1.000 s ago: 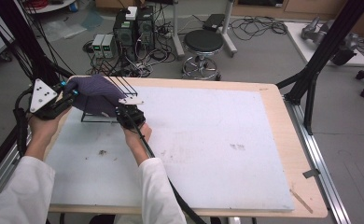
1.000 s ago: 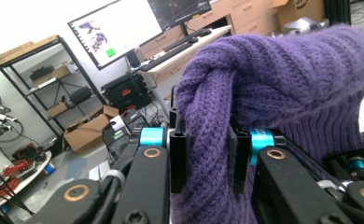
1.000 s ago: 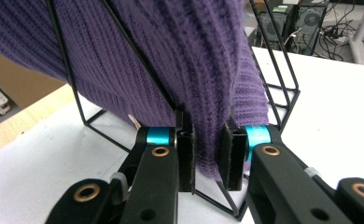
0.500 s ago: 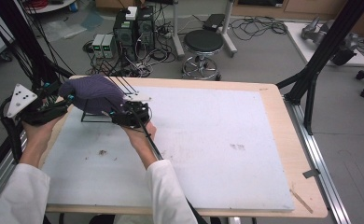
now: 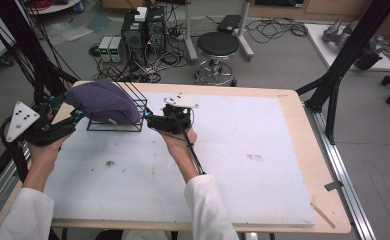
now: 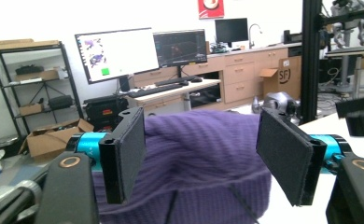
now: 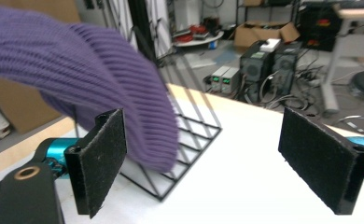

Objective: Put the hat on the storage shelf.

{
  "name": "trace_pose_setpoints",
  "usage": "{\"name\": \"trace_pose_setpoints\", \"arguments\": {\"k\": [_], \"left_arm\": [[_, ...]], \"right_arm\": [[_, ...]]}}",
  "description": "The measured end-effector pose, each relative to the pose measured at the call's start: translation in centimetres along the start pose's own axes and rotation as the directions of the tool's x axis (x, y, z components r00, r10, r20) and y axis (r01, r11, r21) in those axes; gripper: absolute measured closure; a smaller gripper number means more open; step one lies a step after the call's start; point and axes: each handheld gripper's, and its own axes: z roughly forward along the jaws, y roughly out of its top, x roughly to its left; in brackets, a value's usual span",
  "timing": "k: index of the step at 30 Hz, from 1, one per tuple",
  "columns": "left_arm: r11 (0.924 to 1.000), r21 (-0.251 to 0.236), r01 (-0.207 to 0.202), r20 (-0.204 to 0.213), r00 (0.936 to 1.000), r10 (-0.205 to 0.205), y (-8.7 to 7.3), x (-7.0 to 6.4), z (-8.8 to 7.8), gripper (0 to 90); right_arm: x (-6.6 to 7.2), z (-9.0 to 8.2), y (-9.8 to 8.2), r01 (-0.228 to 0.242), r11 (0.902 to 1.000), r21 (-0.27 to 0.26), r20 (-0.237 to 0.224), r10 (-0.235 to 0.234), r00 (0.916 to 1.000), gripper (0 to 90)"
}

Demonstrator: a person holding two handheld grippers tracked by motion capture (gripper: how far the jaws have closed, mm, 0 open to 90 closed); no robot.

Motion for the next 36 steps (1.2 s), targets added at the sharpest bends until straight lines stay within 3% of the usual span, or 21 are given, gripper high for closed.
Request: {"name": "trace_pose_setpoints", "arguments": {"k": [5, 11, 17, 26, 30, 36], "left_arm": [[1.0000, -0.007, 0.005, 0.011, 0.9999, -0.005, -0.1, -1.6, 0.1, 33.2], [0.9998, -0.015, 0.017, 0.015, 0.9998, -0.016, -0.2, -2.7, 0.3, 32.0], [0.9992, -0.018, 0.036, 0.000, 0.9993, -0.036, -0.5, -3.4, 0.0, 31.6], [0.9971, -0.022, 0.073, -0.019, 0.9971, -0.074, -1.2, -3.7, -0.8, 30.9], [0.9962, -0.024, 0.084, -0.032, 0.9959, -0.085, -1.6, -3.7, -1.2, 30.6], [0.9957, -0.009, 0.092, -0.044, 0.9948, -0.092, -2.3, -3.9, -1.6, 30.5]], "right_arm": [[-2.2, -2.9, 0.0, 0.005, 0.9988, -0.049, 0.062, -0.002, 0.9981, 13.6], [-4.7, -6.0, -0.9, 0.012, 0.9976, -0.067, 0.135, -0.003, 0.9909, 12.3], [-6.1, -7.7, -1.7, 0.009, 0.9973, -0.073, 0.178, 0.004, 0.9840, 12.0], [-8.8, -10.9, -2.6, -0.015, 0.9963, -0.085, 0.257, 0.036, 0.9657, 11.5], [-9.5, -12.5, -2.9, 0.005, 0.9955, -0.095, 0.290, 0.023, 0.9566, 11.4], [-10.8, -14.7, -4.0, -0.010, 0.9969, -0.078, 0.344, 0.036, 0.9382, 11.5]]}}
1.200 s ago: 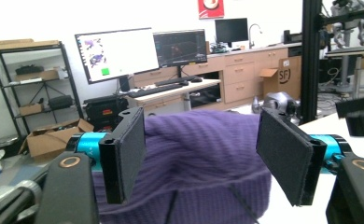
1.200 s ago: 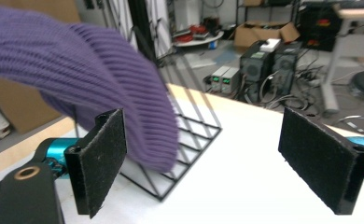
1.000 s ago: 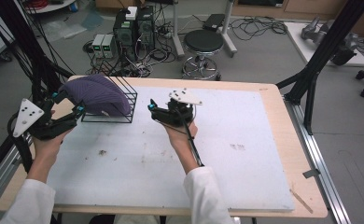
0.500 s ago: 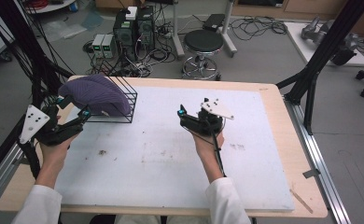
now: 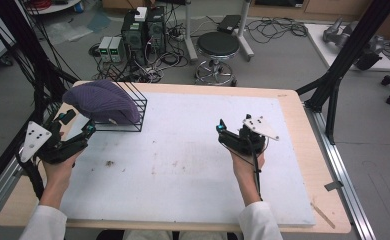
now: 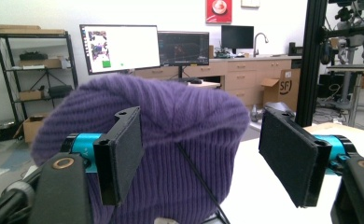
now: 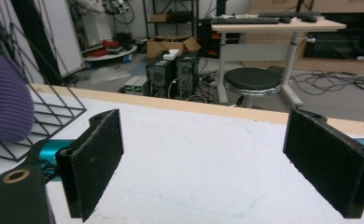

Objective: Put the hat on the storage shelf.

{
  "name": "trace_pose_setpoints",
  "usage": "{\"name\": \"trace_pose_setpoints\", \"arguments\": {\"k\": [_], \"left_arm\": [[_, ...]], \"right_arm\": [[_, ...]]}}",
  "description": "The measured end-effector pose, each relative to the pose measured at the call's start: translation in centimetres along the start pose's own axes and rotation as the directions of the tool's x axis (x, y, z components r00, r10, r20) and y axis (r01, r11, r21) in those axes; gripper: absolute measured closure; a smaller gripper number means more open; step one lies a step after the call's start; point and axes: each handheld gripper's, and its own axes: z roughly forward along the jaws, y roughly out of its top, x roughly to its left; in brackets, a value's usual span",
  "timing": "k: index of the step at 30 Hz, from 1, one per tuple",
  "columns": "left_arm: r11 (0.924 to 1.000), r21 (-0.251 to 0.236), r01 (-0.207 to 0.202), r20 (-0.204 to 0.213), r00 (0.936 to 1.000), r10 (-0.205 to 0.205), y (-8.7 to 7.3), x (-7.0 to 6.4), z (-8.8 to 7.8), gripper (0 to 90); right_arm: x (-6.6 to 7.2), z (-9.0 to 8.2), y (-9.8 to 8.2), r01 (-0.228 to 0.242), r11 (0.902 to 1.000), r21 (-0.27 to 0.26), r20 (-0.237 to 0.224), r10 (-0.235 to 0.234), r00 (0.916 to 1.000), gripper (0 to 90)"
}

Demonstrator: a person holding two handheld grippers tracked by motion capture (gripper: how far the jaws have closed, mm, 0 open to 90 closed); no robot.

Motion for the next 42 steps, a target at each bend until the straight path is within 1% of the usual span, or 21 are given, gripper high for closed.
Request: {"name": "trace_pose_setpoints", "arguments": {"k": [3, 6, 8, 9, 15, 19, 20, 21, 22, 24, 25, 27, 29, 31, 33, 38, 39, 40, 42], "left_arm": [[1.0000, 0.002, 0.003, -0.012, 0.9999, -0.003, -0.5, -0.1, -0.2, 30.4], [0.9999, 0.007, 0.011, -0.018, 0.9998, -0.011, -0.9, -0.3, -0.3, 30.1], [0.9999, 0.006, 0.013, -0.030, 0.9995, -0.013, -1.2, -0.5, -0.5, 29.7], [0.9999, 0.006, 0.014, -0.031, 0.9994, -0.014, -1.3, -0.5, -0.5, 29.4], [0.9997, 0.005, 0.023, -0.031, 0.9993, -0.022, -1.9, -0.8, -1.1, 29.1], [0.9995, 0.006, 0.030, -0.040, 0.9988, -0.030, -2.3, -1.0, -1.7, 29.0], [0.9994, 0.007, 0.034, -0.043, 0.9985, -0.033, -2.4, -0.9, -1.8, 29.0], [0.9992, 0.005, 0.039, -0.047, 0.9981, -0.039, -2.5, -0.9, -2.0, 29.0], [0.9991, 0.006, 0.042, -0.052, 0.9978, -0.041, -2.6, -0.8, -2.1, 29.0], [0.9988, 0.005, 0.049, -0.064, 0.9968, -0.048, -2.7, -0.6, -2.4, 29.0], [0.9986, 0.003, 0.054, -0.072, 0.9960, -0.053, -2.8, -0.5, -2.6, 29.0], [0.9984, 0.000, 0.056, -0.083, 0.9949, -0.056, -2.9, -0.4, -2.9, 28.9], [0.9982, 0.001, 0.060, -0.093, 0.9939, -0.060, -3.0, -0.3, -3.2, 28.8], [0.9978, 0.005, 0.066, -0.097, 0.9932, -0.065, -3.2, -0.2, -3.6, 28.8], [0.9976, 0.008, 0.070, -0.100, 0.9927, -0.068, -3.5, -0.2, -3.8, 28.8], [0.9969, 0.025, 0.075, -0.108, 0.9916, -0.072, -4.3, -0.3, -4.3, 28.7], [0.9968, 0.031, 0.074, -0.108, 0.9917, -0.071, -4.4, -0.3, -4.3, 28.7], [0.9966, 0.039, 0.072, -0.111, 0.9915, -0.067, -4.4, -0.4, -4.4, 28.7], [0.9966, 0.042, 0.071, -0.116, 0.9911, -0.066, -4.6, -0.5, -4.5, 28.6]], "right_arm": [[-0.8, -1.0, -0.7, -0.014, 0.9999, -0.005, 0.032, 0.014, 0.9994, 11.5], [-1.6, -1.7, -1.5, -0.021, 0.9997, -0.008, 0.049, 0.022, 0.9986, 11.5], [-2.0, -2.2, -2.0, -0.028, 0.9996, -0.009, 0.062, 0.029, 0.9976, 11.5], [-2.5, -2.7, -2.5, -0.036, 0.9994, -0.004, 0.077, 0.036, 0.9964, 11.5], [-3.8, -4.1, -4.0, -0.070, 0.9971, -0.031, 0.108, 0.073, 0.9915, 11.5], [-4.6, -4.8, -4.8, -0.076, 0.9964, -0.038, 0.133, 0.080, 0.9879, 11.5], [-4.7, -4.9, -4.9, -0.084, 0.9958, -0.039, 0.138, 0.088, 0.9865, 11.5], [-4.9, -5.2, -5.1, -0.077, 0.9956, -0.054, 0.158, 0.085, 0.9838, 11.5], [-4.9, -5.5, -5.2, -0.082, 0.9949, -0.059, 0.170, 0.091, 0.9811, 11.5], [-5.0, -5.9, -5.2, -0.081, 0.9929, -0.087, 0.183, 0.096, 0.9785, 11.5], [-5.1, -6.1, -5.3, -0.073, 0.9925, -0.098, 0.193, 0.091, 0.9770, 11.5], [-5.2, -6.6, -5.5, -0.070, 0.9907, -0.116, 0.205, 0.093, 0.9744, 11.5], [-5.3, -6.8, -5.7, -0.064, 0.9904, -0.122, 0.210, 0.089, 0.9737, 11.5], [-5.3, -7.1, -6.0, -0.055, 0.9904, -0.127, 0.212, 0.081, 0.9738, 11.5], [-5.4, -7.4, -6.5, -0.060, 0.9906, -0.123, 0.215, 0.085, 0.9729, 11.5], [-5.5, -7.8, -7.2, -0.068, 0.9914, -0.112, 0.208, 0.090, 0.9739, 11.5], [-5.5, -7.8, -7.3, -0.078, 0.9910, -0.109, 0.207, 0.099, 0.9732, 11.5], [-5.5, -7.9, -7.6, -0.073, 0.9914, -0.109, 0.208, 0.094, 0.9735, 11.5], [-5.4, -8.1, -8.2, -0.069, 0.9924, -0.102, 0.221, 0.090, 0.9711, 11.5]]}}
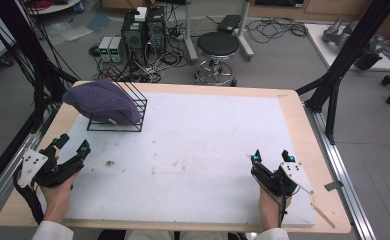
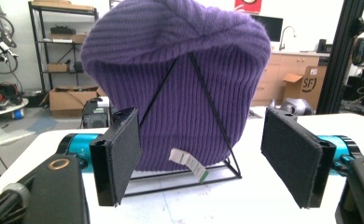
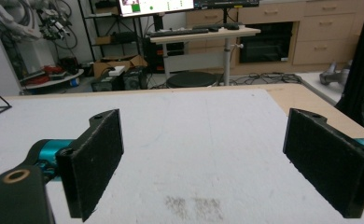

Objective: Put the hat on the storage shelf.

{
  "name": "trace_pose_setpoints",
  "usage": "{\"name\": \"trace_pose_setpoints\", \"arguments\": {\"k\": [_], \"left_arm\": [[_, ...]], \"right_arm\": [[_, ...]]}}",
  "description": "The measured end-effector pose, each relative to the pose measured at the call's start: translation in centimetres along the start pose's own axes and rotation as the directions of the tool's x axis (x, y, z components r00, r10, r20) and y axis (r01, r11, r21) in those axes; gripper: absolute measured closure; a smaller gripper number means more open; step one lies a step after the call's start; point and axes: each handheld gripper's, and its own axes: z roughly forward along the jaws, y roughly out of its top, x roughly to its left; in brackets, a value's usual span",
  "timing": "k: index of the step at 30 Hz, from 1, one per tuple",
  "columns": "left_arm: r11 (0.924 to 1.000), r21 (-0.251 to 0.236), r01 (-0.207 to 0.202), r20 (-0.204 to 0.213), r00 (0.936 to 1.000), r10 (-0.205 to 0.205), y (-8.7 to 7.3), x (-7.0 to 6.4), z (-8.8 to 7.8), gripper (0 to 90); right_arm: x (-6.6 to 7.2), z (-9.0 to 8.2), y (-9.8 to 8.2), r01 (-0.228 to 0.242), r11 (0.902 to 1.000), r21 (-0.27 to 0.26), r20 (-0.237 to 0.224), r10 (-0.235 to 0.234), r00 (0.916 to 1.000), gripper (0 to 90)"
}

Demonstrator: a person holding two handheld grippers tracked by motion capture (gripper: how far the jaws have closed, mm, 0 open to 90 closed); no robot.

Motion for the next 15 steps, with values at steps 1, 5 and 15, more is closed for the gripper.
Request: {"name": "trace_pose_setpoints", "arguments": {"k": [1, 5, 15], "left_arm": [[1.0000, 0.002, -0.004, -0.002, 1.0000, 0.004, -0.1, -0.1, -0.1, 28.6], [0.9998, 0.018, 0.005, -0.010, 0.9999, -0.005, -0.6, 0.0, -0.3, 28.6], [0.9973, 0.051, 0.053, -0.012, 0.9985, -0.053, -1.4, 0.1, -0.6, 28.5]], "right_arm": [[0.0, -0.1, -0.2, -0.002, 1.0000, 0.004, 0.001, 0.002, 1.0000, 11.4], [-0.1, -0.3, -0.8, -0.016, 0.9996, 0.022, 0.007, 0.016, 0.9998, 11.5], [0.3, -0.4, -1.5, 0.043, 0.9989, 0.019, -0.007, -0.043, 0.9990, 11.5]]}}
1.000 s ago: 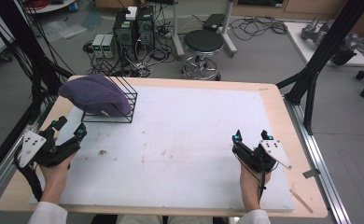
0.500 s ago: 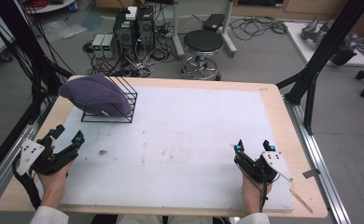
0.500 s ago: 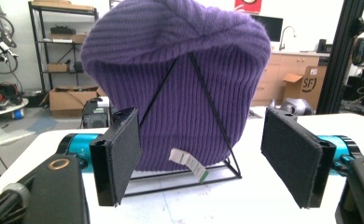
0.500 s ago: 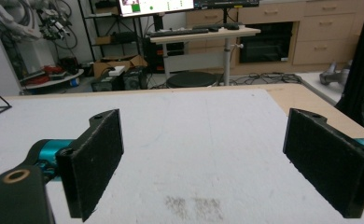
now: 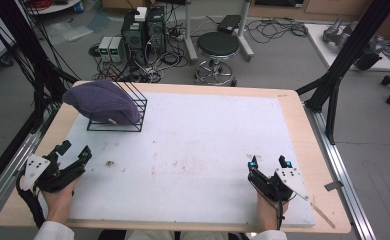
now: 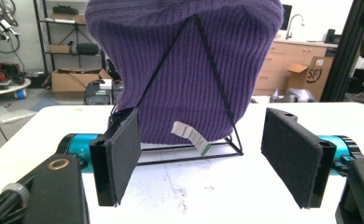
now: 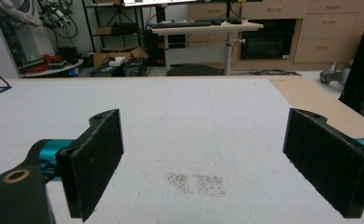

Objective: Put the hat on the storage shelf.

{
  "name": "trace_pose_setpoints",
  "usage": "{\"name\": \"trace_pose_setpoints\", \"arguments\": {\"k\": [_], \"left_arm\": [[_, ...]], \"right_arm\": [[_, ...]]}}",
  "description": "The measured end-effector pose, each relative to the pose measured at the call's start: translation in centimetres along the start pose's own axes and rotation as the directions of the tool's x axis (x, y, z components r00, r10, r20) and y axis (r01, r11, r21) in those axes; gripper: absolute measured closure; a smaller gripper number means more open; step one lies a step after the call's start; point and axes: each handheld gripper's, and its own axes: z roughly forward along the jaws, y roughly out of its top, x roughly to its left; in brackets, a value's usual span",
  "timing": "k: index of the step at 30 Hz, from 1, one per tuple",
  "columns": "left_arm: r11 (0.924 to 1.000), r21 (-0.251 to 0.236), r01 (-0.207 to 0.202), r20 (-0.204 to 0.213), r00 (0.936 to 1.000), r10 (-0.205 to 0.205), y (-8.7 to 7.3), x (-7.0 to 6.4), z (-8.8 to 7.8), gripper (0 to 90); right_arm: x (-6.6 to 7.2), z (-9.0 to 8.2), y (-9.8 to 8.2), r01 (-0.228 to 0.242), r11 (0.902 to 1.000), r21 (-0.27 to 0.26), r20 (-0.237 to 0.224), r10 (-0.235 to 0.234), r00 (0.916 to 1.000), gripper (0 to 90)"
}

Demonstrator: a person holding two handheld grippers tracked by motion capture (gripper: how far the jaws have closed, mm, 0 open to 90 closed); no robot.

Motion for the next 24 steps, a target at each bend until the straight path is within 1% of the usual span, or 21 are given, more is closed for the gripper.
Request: {"name": "trace_pose_setpoints", "arguments": {"k": [1, 3, 5, 12, 13, 16, 18, 24], "left_arm": [[1.0000, 0.001, 0.004, 0.002, 1.0000, -0.004, -0.04, 0.02, -0.04, 28.6], [1.0000, 0.005, 0.004, 0.003, 1.0000, -0.004, -0.11, 0.02, -0.08, 28.6], [0.9999, 0.005, 0.010, 0.006, 0.9999, -0.010, -0.12, 0.03, -0.13, 28.6], [0.9998, 0.005, 0.019, 0.012, 0.9998, -0.019, -0.16, 0.12, -0.18, 28.6], [0.9998, 0.004, 0.020, 0.011, 0.9997, -0.020, -0.16, 0.14, -0.19, 28.6], [0.9998, 0.003, 0.022, 0.008, 0.9997, -0.022, -0.15, 0.21, -0.22, 28.5], [0.9997, 0.003, 0.023, 0.008, 0.9997, -0.023, -0.15, 0.25, -0.23, 28.6], [0.9996, 0.004, 0.027, 0.014, 0.9995, -0.028, -0.19, 0.27, -0.19, 28.5]], "right_arm": [[0.07, -0.03, -0.02, -0.007, 0.9999, 0.008, -0.004, 0.007, 1.0000, 11.5], [0.00, 0.08, -0.05, -0.002, 0.9999, 0.015, -0.003, 0.002, 1.0000, 11.5], [0.00, 0.19, -0.10, -0.010, 0.9995, 0.029, -0.003, 0.010, 0.9999, 11.5], [-0.11, 0.21, -0.07, 0.002, 0.9997, 0.026, -0.003, -0.002, 1.0000, 11.5], [-0.07, 0.20, -0.08, -0.005, 0.9995, 0.031, -0.006, 0.005, 1.0000, 11.5], [-0.15, 0.22, -0.08, -0.001, 0.9996, 0.029, -0.006, 0.001, 1.0000, 11.5], [-0.12, 0.22, -0.08, -0.010, 0.9995, 0.031, -0.006, 0.010, 0.9999, 11.5], [-0.16, 0.26, -0.09, -0.011, 0.9994, 0.031, -0.013, 0.012, 0.9999, 11.5]]}}
